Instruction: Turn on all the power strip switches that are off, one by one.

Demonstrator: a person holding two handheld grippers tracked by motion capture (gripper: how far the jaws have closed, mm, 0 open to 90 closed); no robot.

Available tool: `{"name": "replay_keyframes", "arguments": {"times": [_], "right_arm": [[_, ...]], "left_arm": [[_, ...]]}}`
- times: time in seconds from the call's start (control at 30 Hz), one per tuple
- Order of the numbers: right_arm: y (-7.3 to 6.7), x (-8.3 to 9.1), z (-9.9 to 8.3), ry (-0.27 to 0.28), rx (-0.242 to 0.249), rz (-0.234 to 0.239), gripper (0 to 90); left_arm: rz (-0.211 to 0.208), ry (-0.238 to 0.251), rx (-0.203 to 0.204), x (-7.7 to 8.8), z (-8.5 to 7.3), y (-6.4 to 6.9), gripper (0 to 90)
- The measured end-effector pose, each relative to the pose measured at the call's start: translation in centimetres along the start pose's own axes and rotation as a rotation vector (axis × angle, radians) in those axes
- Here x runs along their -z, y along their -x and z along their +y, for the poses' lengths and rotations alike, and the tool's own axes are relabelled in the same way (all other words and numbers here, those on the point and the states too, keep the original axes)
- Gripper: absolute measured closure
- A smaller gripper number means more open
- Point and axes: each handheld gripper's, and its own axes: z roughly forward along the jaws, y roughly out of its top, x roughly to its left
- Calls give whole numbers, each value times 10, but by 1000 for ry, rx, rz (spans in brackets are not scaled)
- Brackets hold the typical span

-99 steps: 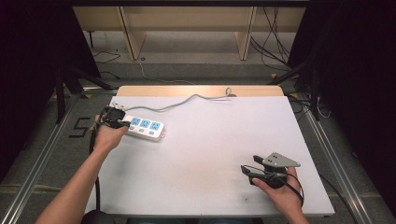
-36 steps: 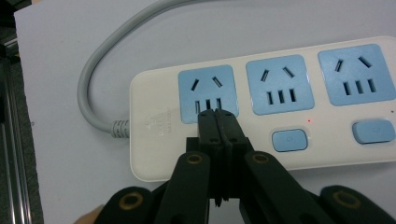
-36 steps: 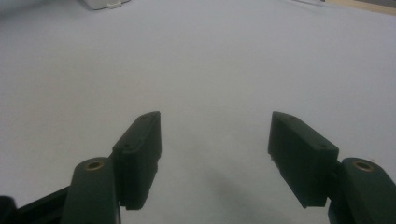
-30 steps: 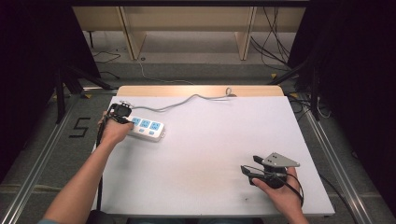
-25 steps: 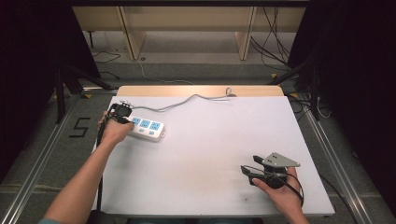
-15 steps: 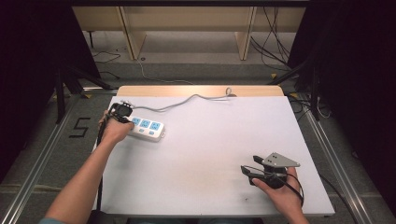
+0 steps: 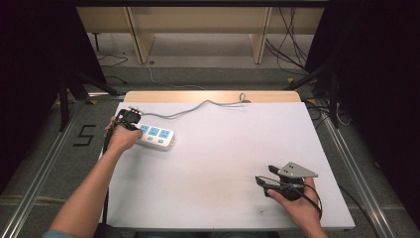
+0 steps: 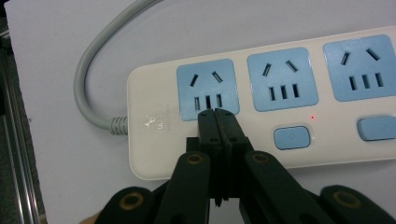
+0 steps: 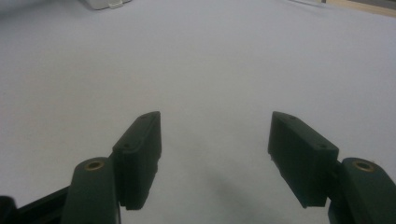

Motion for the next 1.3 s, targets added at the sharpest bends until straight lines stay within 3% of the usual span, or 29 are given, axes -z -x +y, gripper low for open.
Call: {"name": "replay_keyframes", "arguments": {"times": [0.2,0.4,0.67,0.8,1.3], "right_arm": [[0,0,0,-3,1,2,359],[-1,0,0,-1,1,4,359],[0,0,0,5,1,2,359],[1,0,0,0,-1,0,359],[1,0,0,0,-1,1,359]], "left_arm": [[24,3,-25,-1,-1,4,900],[26,4,-19,-1,-2,4,900],[-12,24,21,1,-3,-1,900],[-1,75,32,7,-4,-5,899],[-20,103,21,17,-3,2,899]]}}
